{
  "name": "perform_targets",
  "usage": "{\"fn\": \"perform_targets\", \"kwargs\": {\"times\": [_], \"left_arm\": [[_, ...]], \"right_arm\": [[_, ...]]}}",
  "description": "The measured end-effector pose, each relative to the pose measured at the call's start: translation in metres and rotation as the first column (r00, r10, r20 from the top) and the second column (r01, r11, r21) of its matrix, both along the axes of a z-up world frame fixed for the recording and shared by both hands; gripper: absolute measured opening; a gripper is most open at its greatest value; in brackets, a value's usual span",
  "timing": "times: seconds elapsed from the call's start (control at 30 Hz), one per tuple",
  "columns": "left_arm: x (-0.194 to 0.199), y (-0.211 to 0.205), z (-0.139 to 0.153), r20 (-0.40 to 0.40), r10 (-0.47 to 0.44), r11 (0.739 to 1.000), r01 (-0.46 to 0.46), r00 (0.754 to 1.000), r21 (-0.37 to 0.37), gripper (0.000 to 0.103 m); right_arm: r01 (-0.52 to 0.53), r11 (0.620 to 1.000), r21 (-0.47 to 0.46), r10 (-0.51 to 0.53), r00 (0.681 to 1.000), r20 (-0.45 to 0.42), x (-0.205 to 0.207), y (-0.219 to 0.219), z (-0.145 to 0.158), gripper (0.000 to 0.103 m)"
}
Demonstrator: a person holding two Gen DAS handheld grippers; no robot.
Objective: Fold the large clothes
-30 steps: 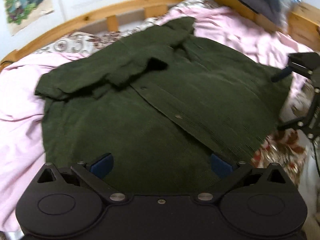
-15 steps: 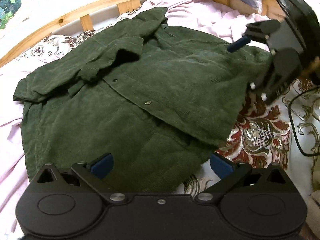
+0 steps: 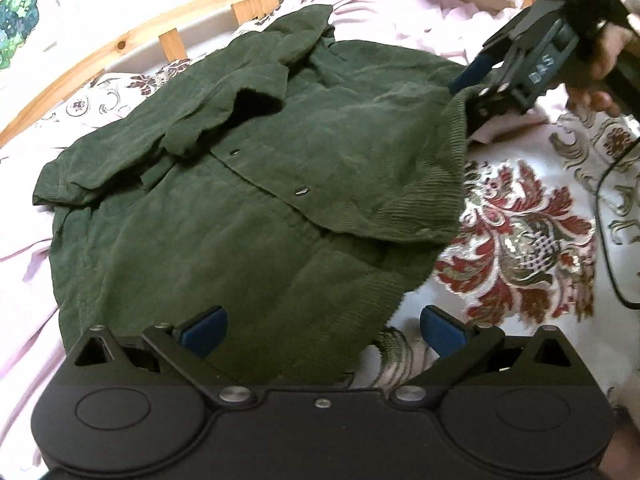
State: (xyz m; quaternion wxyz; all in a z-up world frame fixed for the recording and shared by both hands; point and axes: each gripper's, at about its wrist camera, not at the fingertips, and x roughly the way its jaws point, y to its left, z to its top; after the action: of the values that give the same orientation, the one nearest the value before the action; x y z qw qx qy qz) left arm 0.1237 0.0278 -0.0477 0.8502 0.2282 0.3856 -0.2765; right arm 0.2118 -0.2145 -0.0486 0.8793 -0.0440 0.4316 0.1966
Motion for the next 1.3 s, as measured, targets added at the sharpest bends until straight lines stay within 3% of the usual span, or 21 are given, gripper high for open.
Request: {"fn": "perform_targets", "kwargs": {"times": [0.17,0.27,0.5,0.6,0.8,0.93,1.07,1.23,1.3], "left_arm": [[0.017,0.006,0.0,-0.066,0.03,0.999,-0.032,0.997,-0.029,0.101],[0.026,0.01,0.001,-0.1,0.052,0.997,-0.057,0.994,-0.05,0.101],[0.032,0.018,0.01,-0.126,0.053,0.993,-0.065,0.991,-0.101,0.101],[0.032,0.022,0.017,-0.129,0.043,0.989,-0.06,0.991,-0.133,0.101],[0.024,0.031,0.032,-0.118,-0.011,0.98,-0.013,0.993,-0.198,0.101],[0.016,0.028,0.029,-0.102,-0.029,0.988,0.013,0.994,-0.157,0.101],[0.017,0.021,0.012,-0.063,0.023,1.0,-0.024,0.998,-0.009,0.083],[0.021,0.035,0.007,-0.05,0.077,0.995,-0.074,0.996,0.065,0.063],[0.017,0.04,0.008,-0.03,0.082,0.991,-0.078,0.996,0.105,0.045]], "right_arm": [[-0.041,0.999,-0.024,0.041,0.999,-0.009,-0.007,0.009,-0.005,0.101],[-0.079,0.992,-0.093,0.08,0.997,0.003,-0.016,0.025,-0.015,0.101],[-0.141,0.981,-0.131,0.16,0.976,0.145,-0.027,0.048,-0.005,0.101],[-0.146,0.978,-0.15,0.17,0.972,0.164,-0.017,0.052,0.001,0.1],[-0.15,0.981,-0.122,0.167,0.976,0.139,0.006,0.049,0.006,0.1],[-0.124,0.99,-0.063,0.131,0.986,0.104,0.02,0.042,0.005,0.1],[-0.106,0.994,-0.032,0.109,0.99,0.094,0.028,0.039,0.004,0.1],[-0.094,0.995,-0.027,0.096,0.99,0.107,0.029,0.04,0.005,0.1],[-0.085,0.996,-0.016,0.087,0.99,0.108,0.028,0.04,0.005,0.1]]}}
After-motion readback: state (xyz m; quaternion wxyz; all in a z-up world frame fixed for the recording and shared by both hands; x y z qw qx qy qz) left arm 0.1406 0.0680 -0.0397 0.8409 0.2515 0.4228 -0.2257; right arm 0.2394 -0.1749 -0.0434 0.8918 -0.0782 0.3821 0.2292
